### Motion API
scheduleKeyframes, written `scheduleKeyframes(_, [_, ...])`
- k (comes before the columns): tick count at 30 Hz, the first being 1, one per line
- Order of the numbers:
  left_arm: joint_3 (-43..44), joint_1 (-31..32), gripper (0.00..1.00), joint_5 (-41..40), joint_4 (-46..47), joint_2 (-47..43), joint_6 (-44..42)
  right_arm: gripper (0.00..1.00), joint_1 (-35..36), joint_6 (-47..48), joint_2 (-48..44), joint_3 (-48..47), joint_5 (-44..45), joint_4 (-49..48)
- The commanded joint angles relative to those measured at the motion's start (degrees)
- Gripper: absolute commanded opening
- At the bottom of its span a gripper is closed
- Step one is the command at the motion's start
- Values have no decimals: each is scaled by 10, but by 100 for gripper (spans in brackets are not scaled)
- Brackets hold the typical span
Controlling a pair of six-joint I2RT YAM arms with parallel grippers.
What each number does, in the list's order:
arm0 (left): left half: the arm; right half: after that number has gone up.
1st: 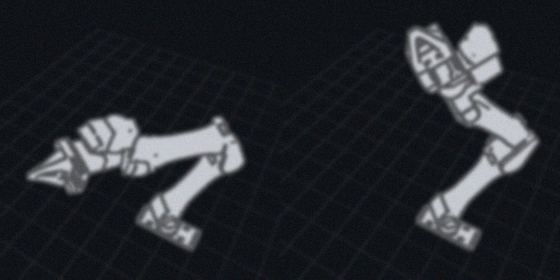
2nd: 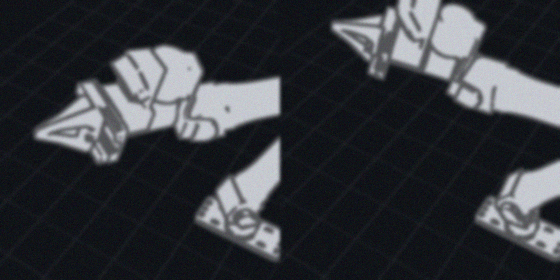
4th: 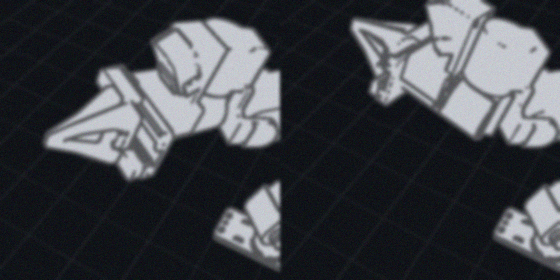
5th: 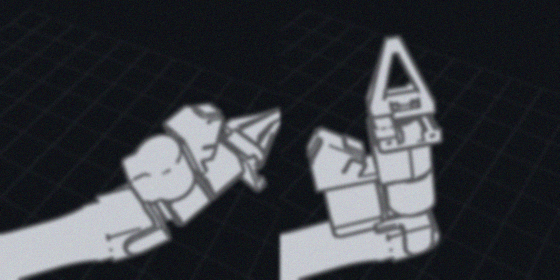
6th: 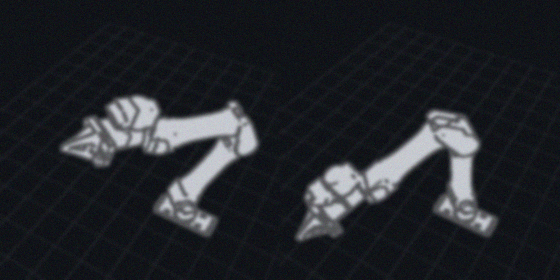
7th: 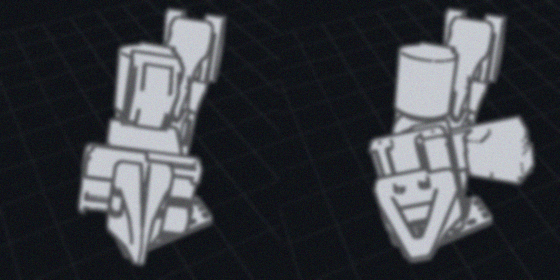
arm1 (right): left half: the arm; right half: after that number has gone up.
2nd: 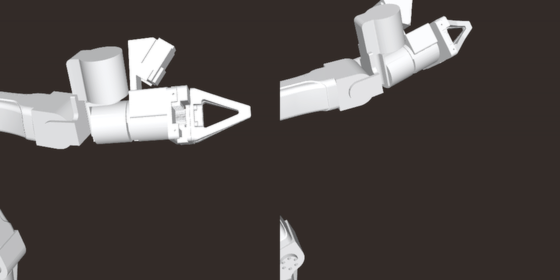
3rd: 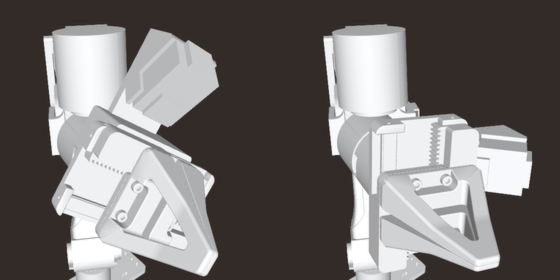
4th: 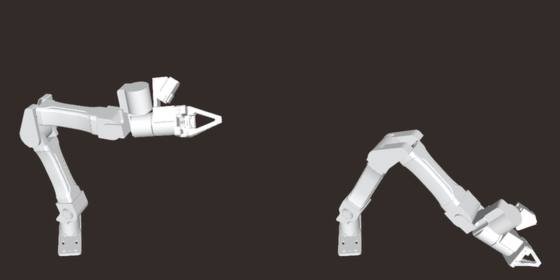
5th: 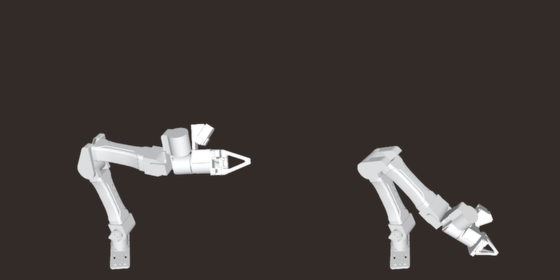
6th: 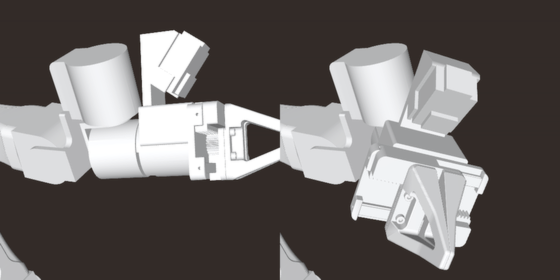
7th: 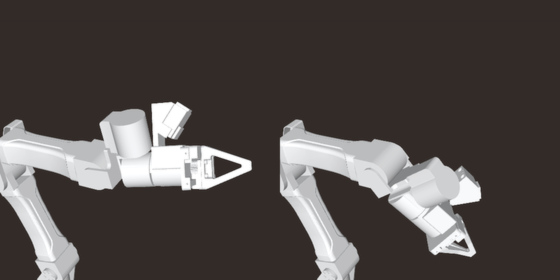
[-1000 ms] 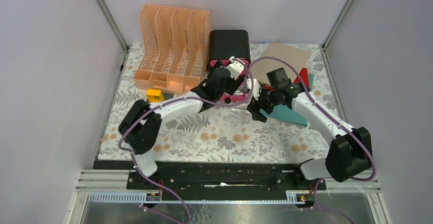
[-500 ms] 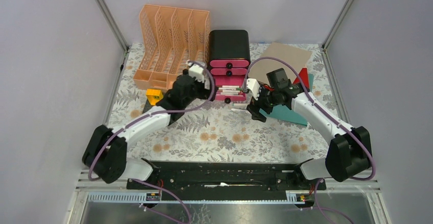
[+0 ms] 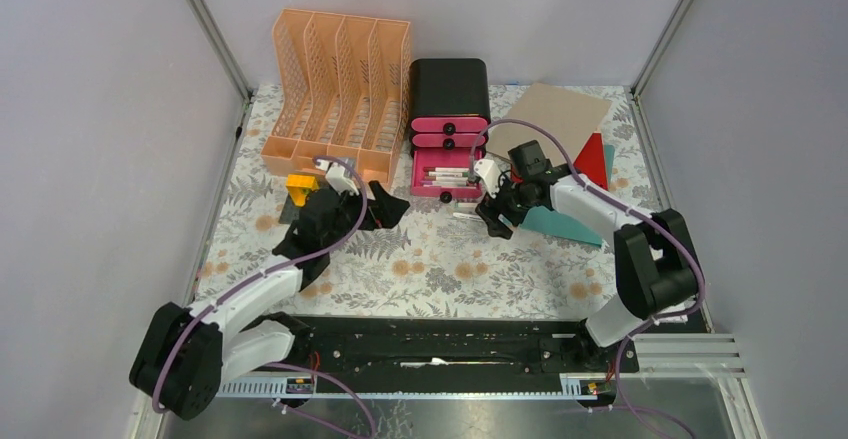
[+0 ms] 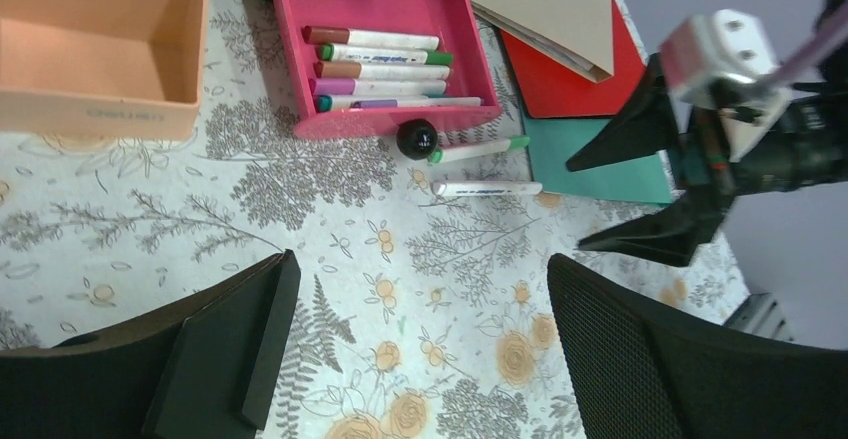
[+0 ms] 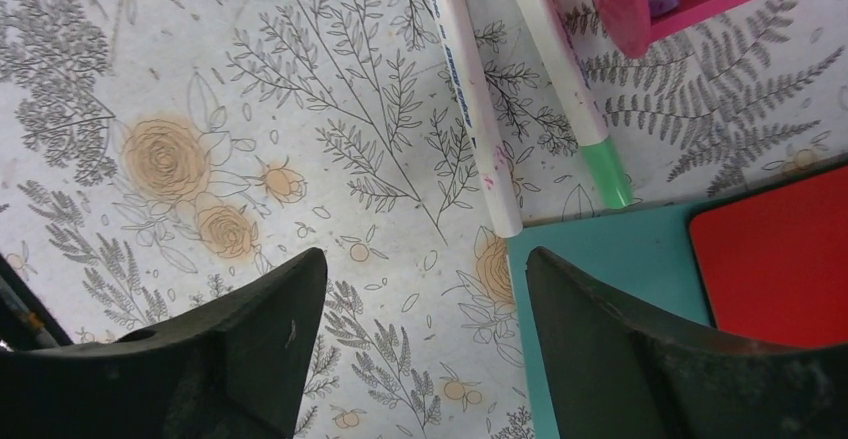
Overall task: Organize the desk
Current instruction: Pick up the stationery from the center of the board.
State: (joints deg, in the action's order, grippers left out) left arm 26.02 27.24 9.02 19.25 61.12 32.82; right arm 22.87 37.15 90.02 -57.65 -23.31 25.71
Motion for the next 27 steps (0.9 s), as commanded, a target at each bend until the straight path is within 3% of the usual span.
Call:
scheduleKeyframes(1, [-26,-8,99,19,31,-48,54,77,9,-25,33,-23,30,-20])
scheduleKeyframes(14, [-100,-9,99,41,55,-141,96,52,39,-10,95,-74,83,-7])
scheduleKeyframes(27, [-151,-9,99,96,183,-111,160,40,60,-14,137,-79,117,-20])
